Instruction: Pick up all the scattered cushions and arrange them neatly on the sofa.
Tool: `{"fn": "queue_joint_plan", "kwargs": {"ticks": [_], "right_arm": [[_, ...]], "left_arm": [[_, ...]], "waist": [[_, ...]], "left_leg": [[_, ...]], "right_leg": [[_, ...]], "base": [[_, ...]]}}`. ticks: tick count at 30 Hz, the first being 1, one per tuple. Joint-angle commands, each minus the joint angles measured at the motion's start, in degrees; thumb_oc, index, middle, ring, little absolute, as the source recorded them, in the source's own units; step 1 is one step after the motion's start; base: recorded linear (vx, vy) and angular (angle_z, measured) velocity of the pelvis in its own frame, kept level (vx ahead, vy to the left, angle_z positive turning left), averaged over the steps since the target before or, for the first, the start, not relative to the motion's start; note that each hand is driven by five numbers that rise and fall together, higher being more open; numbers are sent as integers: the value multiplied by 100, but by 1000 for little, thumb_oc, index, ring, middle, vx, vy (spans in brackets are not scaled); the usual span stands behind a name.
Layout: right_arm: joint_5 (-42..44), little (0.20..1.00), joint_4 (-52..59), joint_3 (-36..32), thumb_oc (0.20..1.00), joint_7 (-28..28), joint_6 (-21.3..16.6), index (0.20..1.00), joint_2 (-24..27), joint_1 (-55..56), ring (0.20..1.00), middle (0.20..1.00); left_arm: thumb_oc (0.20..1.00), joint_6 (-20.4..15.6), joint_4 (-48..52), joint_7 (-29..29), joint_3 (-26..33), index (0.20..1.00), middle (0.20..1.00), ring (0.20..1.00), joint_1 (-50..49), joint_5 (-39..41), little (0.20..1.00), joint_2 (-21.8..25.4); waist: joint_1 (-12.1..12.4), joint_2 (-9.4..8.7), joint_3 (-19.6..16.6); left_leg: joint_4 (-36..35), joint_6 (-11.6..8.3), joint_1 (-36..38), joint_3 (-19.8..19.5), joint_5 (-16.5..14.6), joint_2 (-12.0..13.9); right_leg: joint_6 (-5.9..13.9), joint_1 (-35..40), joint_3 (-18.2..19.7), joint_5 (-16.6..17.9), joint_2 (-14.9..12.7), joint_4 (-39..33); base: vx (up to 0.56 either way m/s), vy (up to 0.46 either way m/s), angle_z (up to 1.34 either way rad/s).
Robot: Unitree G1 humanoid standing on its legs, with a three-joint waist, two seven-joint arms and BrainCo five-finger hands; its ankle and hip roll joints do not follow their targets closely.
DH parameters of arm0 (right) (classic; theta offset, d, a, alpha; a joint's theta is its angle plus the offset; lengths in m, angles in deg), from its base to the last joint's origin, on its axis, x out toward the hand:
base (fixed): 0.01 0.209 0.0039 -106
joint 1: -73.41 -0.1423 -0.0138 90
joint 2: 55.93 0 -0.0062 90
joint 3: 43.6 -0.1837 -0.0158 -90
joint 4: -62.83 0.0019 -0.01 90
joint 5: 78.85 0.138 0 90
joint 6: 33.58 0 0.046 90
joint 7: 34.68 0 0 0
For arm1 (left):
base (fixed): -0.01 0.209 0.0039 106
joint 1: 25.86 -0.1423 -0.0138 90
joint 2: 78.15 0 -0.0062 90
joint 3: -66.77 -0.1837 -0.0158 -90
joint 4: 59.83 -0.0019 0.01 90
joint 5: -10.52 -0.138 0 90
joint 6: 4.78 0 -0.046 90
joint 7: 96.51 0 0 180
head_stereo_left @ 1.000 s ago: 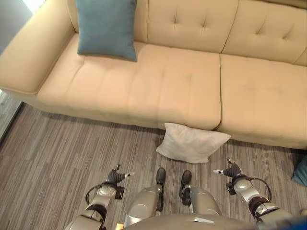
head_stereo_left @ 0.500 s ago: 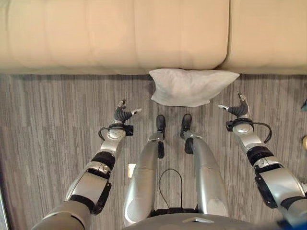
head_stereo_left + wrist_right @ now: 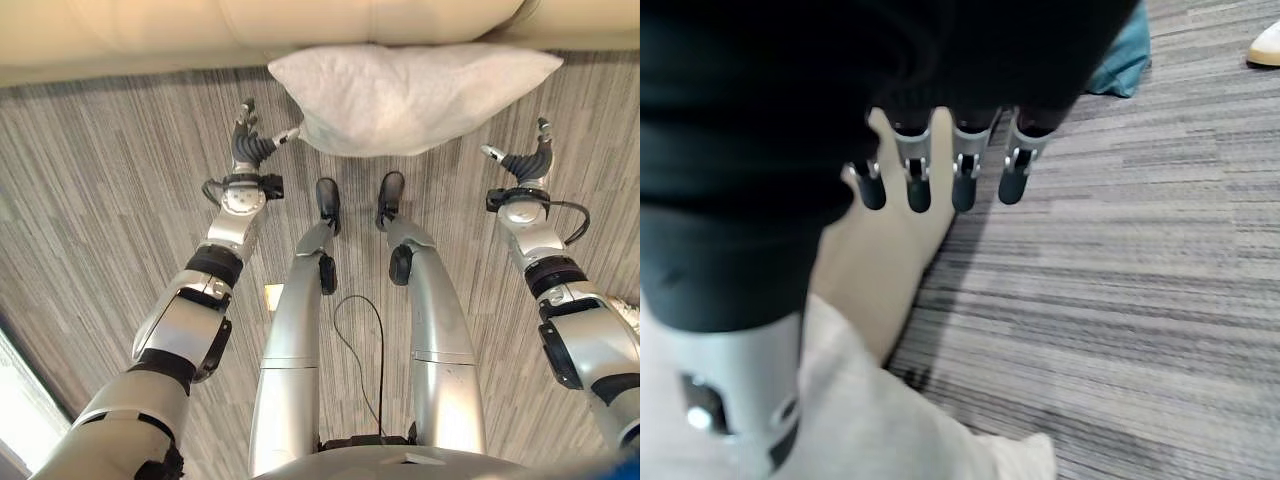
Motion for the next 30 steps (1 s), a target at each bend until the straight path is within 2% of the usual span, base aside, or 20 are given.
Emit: {"fn": "queue_joint_plan", "kwargs": {"ticks": [1,4,10,16,20,23,24,27,28,29,30], "right_arm": [[106,1000,194,135,1000,-256,-258,1000,-98,765,1000,1000],[533,1000,361,134,1000,-140,-500,1000,9,519,1000,1000],[803,1000,406,401,1000,-85,-609,1000,163,-199,1000,1000],[1013,1000,302,1171,1000,258,-552,1000,177,-1207,1000,1000],[1063,1000,303,1493,1000,427,-544,1000,96,-1534,1000,1000],[970,1000,284,1858,1000,563,-504,1000,-106,-1814,1000,1000],[953,1000,178,1991,1000,600,-486,1000,-346,-1957,1000,1000],[987,1000,117,2019,1000,579,-497,1000,-534,-2031,1000,1000],[1046,940,125,2032,940,572,-524,940,-704,-2095,940,940],[1084,520,128,2024,520,567,-550,520,-793,-2117,520,520],[1166,200,155,2012,200,550,-621,200,-939,-2154,200,200]], "left_arm": [[1000,-264,53,-172,-2,1000,1000,1000,-837,159,1000,-84],[1000,-274,122,-140,-144,1000,1000,1000,-507,299,1000,-6],[1000,-258,-34,-194,-383,1000,1000,1000,137,334,1000,221],[1000,-215,-161,-68,-889,1000,1000,1000,1035,509,1000,408],[1000,-234,-138,-19,-1028,1000,1000,1000,1260,598,1000,351],[1000,-303,-81,11,-1119,1000,1000,1000,1417,781,1000,139],[1000,-368,-48,-10,-1122,1000,1000,1000,1492,965,1000,-126],[1000,-425,-32,-47,-1107,1000,1000,1000,1528,1111,1000,-292],[1000,-480,36,-66,-1081,1000,1000,1000,1543,1262,1000,-452],[1000,-515,71,-74,-1069,1000,1000,1000,1545,1339,1000,-526],[784,-559,151,-83,-1053,784,784,784,1548,1426,784,-606]], "waist": [[-56,137,-992],[-91,159,-949],[-115,170,-839],[-100,201,-806],[-59,212,-799],[-26,205,-846],[-4,206,-888],[5,207,-912],[16,208,-923],[18,207,-931],[28,203,-949]], "left_leg": [[308,-546,31,-945,-549,275],[394,-530,-323,-957,-532,247],[611,-540,-852,-952,-500,284],[892,-562,-1343,-947,-478,255],[972,-561,-1404,-980,-465,245],[1000,-566,-1451,-999,-440,232],[1031,-565,-1476,-1004,-436,210],[1056,-568,-1495,-1019,-433,201],[1071,-565,-1504,-1021,-430,196],[1073,-566,-1510,-1037,-425,194],[1092,-569,-1534,-1056,-423,189]], "right_leg": [[956,244,361,64,-325,-100],[978,-181,434,69,-282,17],[1035,-731,468,116,-286,290],[1047,-1189,488,113,-266,535],[1047,-1193,447,125,-241,554],[1044,-1195,411,141,-226,549],[1036,-1196,388,149,-215,560],[1033,-1196,370,148,-207,568],[1032,-1197,357,145,-200,586],[1032,-1197,350,150,-199,585],[1026,-1197,342,150,-194,587]], "base": [[36,-38,-2],[32,-41,0],[34,-35,-4],[33,-15,-1],[0,0,0],[0,0,0],[0,0,0],[0,0,0],[0,0,0],[0,0,0],[0,0,0]]}}
